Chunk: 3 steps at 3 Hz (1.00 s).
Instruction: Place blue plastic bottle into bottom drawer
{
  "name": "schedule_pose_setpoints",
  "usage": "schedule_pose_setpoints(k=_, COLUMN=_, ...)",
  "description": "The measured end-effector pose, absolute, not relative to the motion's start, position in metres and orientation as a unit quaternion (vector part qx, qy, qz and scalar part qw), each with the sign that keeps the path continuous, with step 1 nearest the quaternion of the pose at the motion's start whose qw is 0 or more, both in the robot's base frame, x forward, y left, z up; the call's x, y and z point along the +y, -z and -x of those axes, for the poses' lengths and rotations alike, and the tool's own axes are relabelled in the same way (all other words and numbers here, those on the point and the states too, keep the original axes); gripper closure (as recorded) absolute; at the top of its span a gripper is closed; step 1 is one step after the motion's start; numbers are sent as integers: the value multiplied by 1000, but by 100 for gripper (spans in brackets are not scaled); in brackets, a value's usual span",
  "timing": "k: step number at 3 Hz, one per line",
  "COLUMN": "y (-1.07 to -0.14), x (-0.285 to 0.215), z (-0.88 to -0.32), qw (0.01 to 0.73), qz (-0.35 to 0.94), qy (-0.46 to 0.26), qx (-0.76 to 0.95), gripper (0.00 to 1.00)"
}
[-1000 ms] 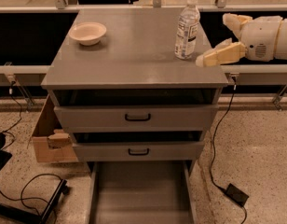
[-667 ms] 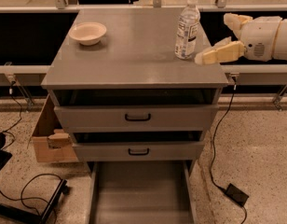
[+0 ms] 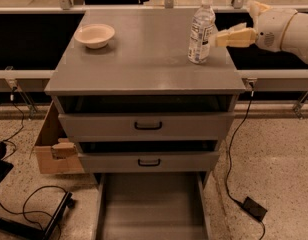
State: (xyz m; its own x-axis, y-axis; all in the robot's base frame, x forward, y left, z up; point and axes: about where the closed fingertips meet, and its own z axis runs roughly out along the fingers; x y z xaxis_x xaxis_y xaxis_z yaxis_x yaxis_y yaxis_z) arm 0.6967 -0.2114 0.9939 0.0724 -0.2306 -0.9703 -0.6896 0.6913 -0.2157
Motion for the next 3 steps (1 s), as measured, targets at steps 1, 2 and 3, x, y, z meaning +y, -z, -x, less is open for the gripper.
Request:
schedule_pose_setpoints(k=1, y=-993, x=-220, z=-739, qw=664, qz=334, qy=-173, qx=647, gripper=0)
schedule_pose_setpoints(k=2, y=-969, x=-204, z=-762, qw=658, qz=332, qy=-192, qx=648, gripper=0)
schedule_pose_setpoints(k=3, y=-942, x=-188, z=-779, qw=657, qz=326, qy=-212, qx=646, gripper=0)
